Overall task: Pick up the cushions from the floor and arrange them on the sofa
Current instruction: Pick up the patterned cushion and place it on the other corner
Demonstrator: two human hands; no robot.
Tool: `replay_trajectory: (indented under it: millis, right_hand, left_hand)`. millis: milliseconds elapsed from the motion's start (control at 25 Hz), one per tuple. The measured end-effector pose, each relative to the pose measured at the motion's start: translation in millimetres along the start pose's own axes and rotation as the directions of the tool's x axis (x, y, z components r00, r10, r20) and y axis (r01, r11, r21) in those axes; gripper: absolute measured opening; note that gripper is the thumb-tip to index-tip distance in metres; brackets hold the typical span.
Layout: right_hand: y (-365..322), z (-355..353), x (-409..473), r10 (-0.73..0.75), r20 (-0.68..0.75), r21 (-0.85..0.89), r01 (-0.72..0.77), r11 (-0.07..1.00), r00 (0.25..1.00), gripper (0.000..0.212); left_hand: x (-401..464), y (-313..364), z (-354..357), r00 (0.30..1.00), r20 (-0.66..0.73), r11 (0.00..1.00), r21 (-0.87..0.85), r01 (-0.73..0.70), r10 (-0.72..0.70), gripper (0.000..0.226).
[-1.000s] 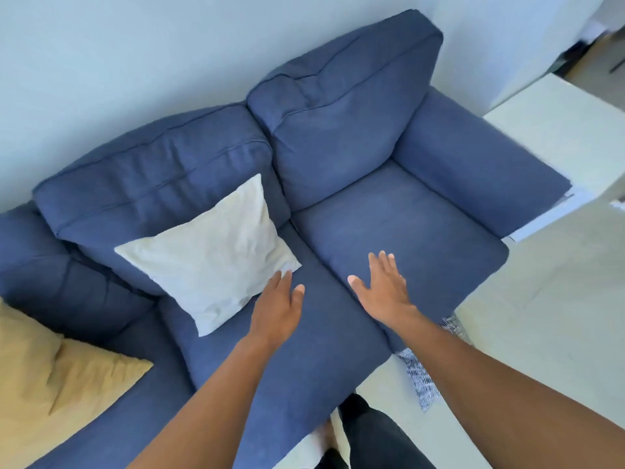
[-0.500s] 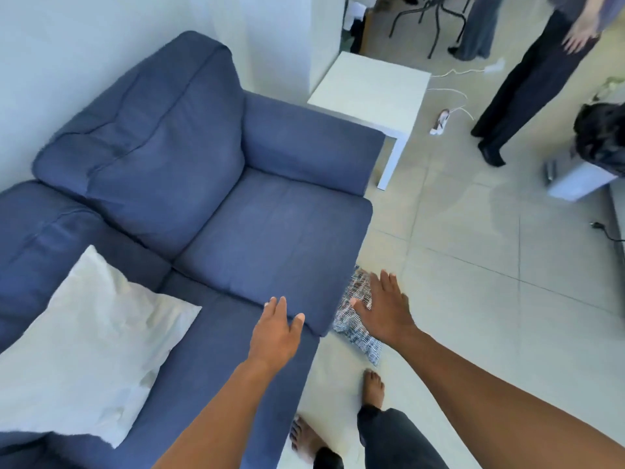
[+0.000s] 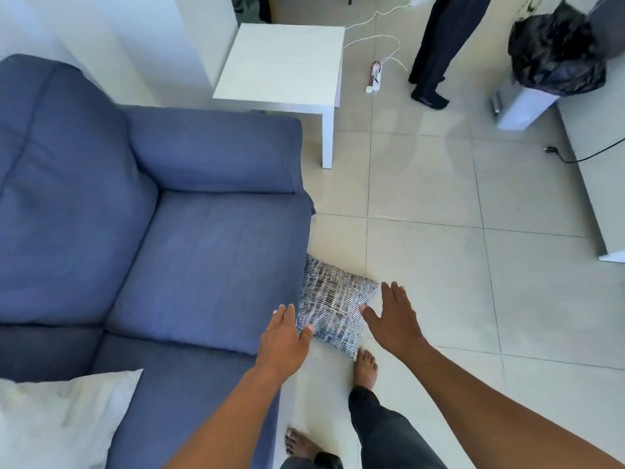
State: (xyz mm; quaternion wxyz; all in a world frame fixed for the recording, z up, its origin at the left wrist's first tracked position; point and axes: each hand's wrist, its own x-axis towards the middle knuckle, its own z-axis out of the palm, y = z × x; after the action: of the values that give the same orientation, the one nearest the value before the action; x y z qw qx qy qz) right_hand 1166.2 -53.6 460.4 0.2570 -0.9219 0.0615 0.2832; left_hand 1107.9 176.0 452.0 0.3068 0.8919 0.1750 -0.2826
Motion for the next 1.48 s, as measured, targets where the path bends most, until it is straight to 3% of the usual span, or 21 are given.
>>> replay_trajectory:
  millis: [440, 640, 840, 1040, 1120, 1200, 1240, 1320, 1360, 1400, 1480]
  right_hand:
    - [56.6, 34.0, 136.5, 0.075, 0.187, 0.117, -0.098, 0.988, 0.979, 0.081]
    - [90.9, 105.7, 215.7, 0.163, 0.221, 0.244, -0.216, 0.945, 0.962, 0.083]
    - [147.0, 204.5, 306.8, 0.295, 0.301, 0.261, -0.375, 0.889, 0.907, 0.087]
    - [193.9, 277.5, 381.7, 0.408, 0.303, 0.338, -0.497, 0.799, 0.862, 0.092]
    - [214.1, 308.2, 401.6, 0.467, 0.303, 0.413, -0.556, 0.722, 0.831, 0.078]
    - [231.9, 332.5, 417.8, 0.520, 0.287, 0.539, -0.585, 0.607, 0.804, 0.039]
    - [233.6, 337.1, 423.3, 0.527, 0.302, 0.598, -0.589, 0.544, 0.794, 0.031]
    - [233.2, 344.9, 430.2, 0.518, 0.405, 0.695, -0.622, 0.362, 0.754, 0.037]
    - [230.3, 345.3, 431.6, 0.510, 0.463, 0.717, -0.645, 0.266, 0.725, 0.051]
    - [227.1, 342.4, 431.2, 0.512, 0.482, 0.735, -0.646, 0.206, 0.711, 0.063]
    - [219.4, 322.3, 424.3, 0.517, 0.435, 0.796, -0.583, 0.162, 0.737, 0.061]
  left_hand:
    - [149.3, 49.6, 55.4, 0.986, 0.084, 0.988, -0.041, 0.149, -0.145, 0.073]
    - [251.4, 23.6, 101.5, 0.969, 0.118, 0.974, -0.035, 0.222, -0.216, 0.070]
    - [362.3, -32.8, 181.7, 0.935, 0.130, 0.940, -0.046, 0.338, -0.330, 0.067]
    - [448.4, -76.7, 247.3, 0.876, 0.031, 0.860, -0.180, 0.478, -0.480, 0.067]
    - [480.0, -96.9, 273.5, 0.852, -0.057, 0.833, -0.250, 0.493, -0.521, 0.072]
    - [508.7, -116.3, 290.5, 0.815, -0.154, 0.813, -0.295, 0.501, -0.558, 0.079]
    - [517.7, -122.4, 293.8, 0.793, -0.164, 0.793, -0.316, 0.521, -0.586, 0.083]
    - [525.1, -127.3, 303.0, 0.757, -0.028, 0.704, -0.392, 0.593, -0.653, 0.084]
    - [522.7, -124.9, 304.7, 0.750, 0.081, 0.648, -0.447, 0.616, -0.657, 0.080]
    - [517.0, -120.1, 305.1, 0.749, 0.167, 0.606, -0.489, 0.628, -0.641, 0.074]
    - [497.1, -105.3, 296.1, 0.767, 0.231, 0.591, -0.519, 0.618, -0.599, 0.062]
